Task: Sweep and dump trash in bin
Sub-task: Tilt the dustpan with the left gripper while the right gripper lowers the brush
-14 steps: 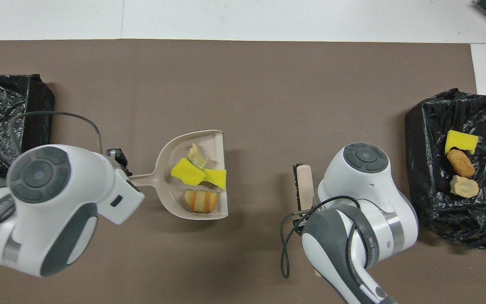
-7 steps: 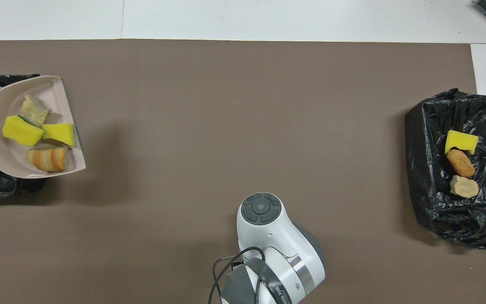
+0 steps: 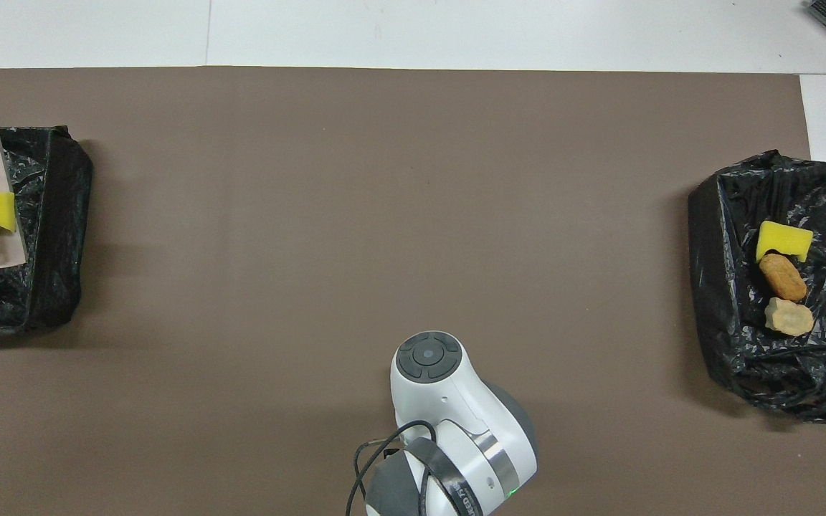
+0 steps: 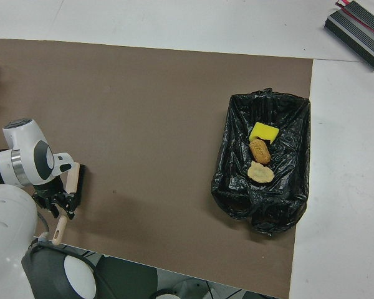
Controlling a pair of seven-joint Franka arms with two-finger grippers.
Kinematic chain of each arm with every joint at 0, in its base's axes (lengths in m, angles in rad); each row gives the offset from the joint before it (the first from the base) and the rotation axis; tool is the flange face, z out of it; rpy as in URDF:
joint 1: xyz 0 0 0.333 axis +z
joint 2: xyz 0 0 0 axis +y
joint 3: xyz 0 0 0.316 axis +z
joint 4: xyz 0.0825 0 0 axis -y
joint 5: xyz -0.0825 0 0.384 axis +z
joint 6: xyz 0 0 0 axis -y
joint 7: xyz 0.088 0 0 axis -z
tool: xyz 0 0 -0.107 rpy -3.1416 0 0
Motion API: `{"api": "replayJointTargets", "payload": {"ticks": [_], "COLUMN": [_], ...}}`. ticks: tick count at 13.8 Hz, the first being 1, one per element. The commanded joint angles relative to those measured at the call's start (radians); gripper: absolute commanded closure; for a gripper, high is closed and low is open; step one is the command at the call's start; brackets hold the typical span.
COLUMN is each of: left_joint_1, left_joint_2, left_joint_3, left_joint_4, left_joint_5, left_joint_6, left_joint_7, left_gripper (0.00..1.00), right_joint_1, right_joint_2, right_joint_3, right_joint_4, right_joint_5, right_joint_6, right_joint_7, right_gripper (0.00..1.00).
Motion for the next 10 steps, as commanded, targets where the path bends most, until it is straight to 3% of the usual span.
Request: {"api": "replayJointTargets", "payload": {"ticks": [1, 4, 10], "left_joint_1": [0.029, 0.026, 0.018], "left_joint_2": [0.041, 0.041, 0.041], "left_joint_3": [-0.013, -0.013, -0.014], "left_joint_4": [0.046, 0.036, 0.033], "left_joint_5": [0.103, 0.201, 0.334], "left_joint_6": [0.045, 0.058, 0.060], "left_joint_7": [0.022, 0.017, 0.019], "left_gripper": [1.00, 1.00, 1.00], "right_joint_1": [-0.067, -0.171, -0.402], "right_joint_2": [-0.002, -0.036, -0.016], "right_joint_3": [0.000, -0.003, -0.002], "right_joint_4": [0.087, 0.156, 0.317], "right_joint_5": [-0.003, -0.018, -0.167], "right_joint_6": [-0.111, -0.208, -0.325], "right_joint_7": [0.001, -0.085, -0.316], "right_gripper": [0.00, 0.00, 0.00]}}
